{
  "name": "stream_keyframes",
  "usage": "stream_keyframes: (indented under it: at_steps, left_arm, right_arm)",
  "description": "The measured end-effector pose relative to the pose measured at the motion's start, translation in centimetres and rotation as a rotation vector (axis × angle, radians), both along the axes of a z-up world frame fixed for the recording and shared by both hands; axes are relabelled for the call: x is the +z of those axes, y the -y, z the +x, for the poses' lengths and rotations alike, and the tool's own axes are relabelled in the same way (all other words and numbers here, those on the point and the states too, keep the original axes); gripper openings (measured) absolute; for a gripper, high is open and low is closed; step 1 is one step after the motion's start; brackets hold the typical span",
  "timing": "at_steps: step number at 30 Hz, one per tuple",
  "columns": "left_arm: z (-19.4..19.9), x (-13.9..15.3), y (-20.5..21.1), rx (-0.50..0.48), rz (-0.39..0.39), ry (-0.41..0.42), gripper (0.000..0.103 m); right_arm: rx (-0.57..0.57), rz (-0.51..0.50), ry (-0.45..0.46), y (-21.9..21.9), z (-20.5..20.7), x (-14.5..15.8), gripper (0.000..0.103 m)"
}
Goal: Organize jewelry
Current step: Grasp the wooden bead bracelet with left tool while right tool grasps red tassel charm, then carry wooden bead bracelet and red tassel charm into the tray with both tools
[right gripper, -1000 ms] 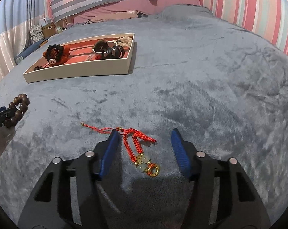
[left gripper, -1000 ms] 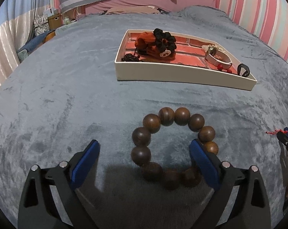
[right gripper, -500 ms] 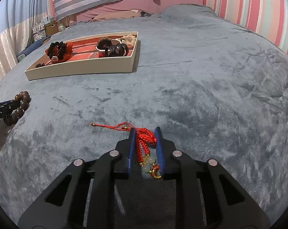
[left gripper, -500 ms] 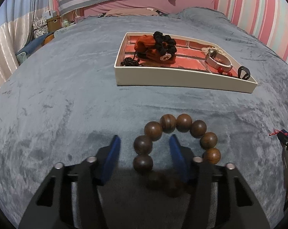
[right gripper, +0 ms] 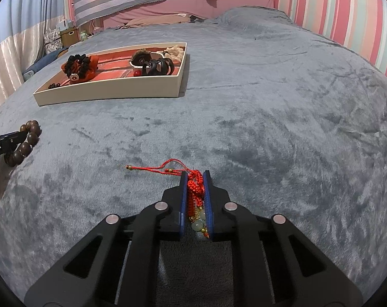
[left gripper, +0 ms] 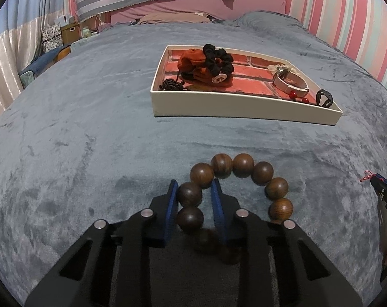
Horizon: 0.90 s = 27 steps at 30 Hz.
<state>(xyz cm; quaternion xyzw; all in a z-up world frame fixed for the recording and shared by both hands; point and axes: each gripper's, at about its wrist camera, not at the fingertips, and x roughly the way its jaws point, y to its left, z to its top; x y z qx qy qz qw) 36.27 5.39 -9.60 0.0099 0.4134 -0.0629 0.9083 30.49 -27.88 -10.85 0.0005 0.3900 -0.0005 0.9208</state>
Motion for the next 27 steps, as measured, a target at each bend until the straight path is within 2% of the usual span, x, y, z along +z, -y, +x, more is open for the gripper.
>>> stream_keyframes:
  at_steps: [3,16,27]
  left_arm:
    - [-0.1,0.1,0.1,-0.002,0.003,0.004,0.020]
    - [-0.6,0.3,0.2,-0.005,0.004,0.028,0.019]
    - [-2.3,3.2,1.1,-0.013,0.043,0.160,0.019]
  right_arm:
    - [-0.001,-0.004,0.003,0.0,0.0,0.0,0.011]
    - [-0.002,-0.021,0.014,-0.3,-0.3,0.1,0.010]
    - [-0.036,0.006,0.074,0.5,-0.8,1.6,0.009]
